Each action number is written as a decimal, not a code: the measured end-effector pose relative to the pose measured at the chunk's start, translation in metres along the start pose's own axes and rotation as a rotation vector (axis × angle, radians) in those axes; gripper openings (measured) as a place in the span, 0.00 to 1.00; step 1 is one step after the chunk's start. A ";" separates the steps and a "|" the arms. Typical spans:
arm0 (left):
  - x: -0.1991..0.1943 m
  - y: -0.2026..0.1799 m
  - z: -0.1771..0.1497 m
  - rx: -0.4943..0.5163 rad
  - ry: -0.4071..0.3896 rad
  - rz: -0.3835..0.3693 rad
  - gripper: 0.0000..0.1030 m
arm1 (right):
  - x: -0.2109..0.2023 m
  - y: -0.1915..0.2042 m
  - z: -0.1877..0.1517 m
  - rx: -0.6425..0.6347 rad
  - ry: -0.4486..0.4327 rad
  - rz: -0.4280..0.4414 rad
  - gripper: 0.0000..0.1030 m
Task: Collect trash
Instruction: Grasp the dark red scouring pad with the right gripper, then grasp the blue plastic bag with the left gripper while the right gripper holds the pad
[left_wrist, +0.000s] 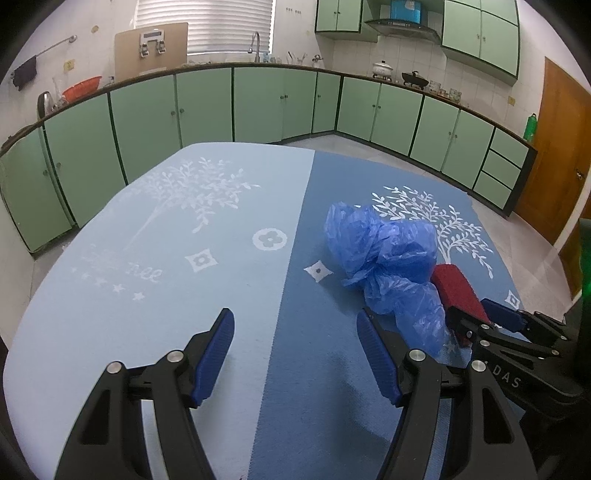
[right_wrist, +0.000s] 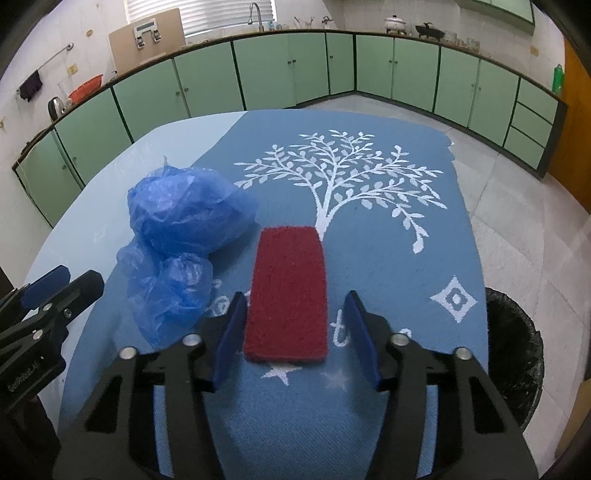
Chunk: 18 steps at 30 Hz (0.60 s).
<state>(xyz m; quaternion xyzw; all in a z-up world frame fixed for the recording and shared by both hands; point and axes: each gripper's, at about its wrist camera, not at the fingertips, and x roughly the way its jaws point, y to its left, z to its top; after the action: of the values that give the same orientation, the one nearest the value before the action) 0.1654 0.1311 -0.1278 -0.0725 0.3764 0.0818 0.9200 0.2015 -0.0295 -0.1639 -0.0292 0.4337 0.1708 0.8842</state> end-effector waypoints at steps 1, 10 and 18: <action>0.000 0.000 0.000 0.000 0.001 0.000 0.66 | 0.000 0.000 0.000 -0.001 0.000 0.005 0.39; -0.003 -0.008 0.000 0.008 0.000 -0.014 0.66 | -0.011 -0.005 0.002 0.009 -0.037 0.006 0.39; -0.008 -0.029 0.003 0.028 -0.009 -0.055 0.66 | -0.025 -0.020 0.009 0.031 -0.072 -0.009 0.39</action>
<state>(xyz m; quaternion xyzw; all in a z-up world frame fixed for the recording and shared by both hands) 0.1673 0.1027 -0.1177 -0.0695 0.3712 0.0517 0.9245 0.2008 -0.0538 -0.1405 -0.0113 0.4042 0.1608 0.9004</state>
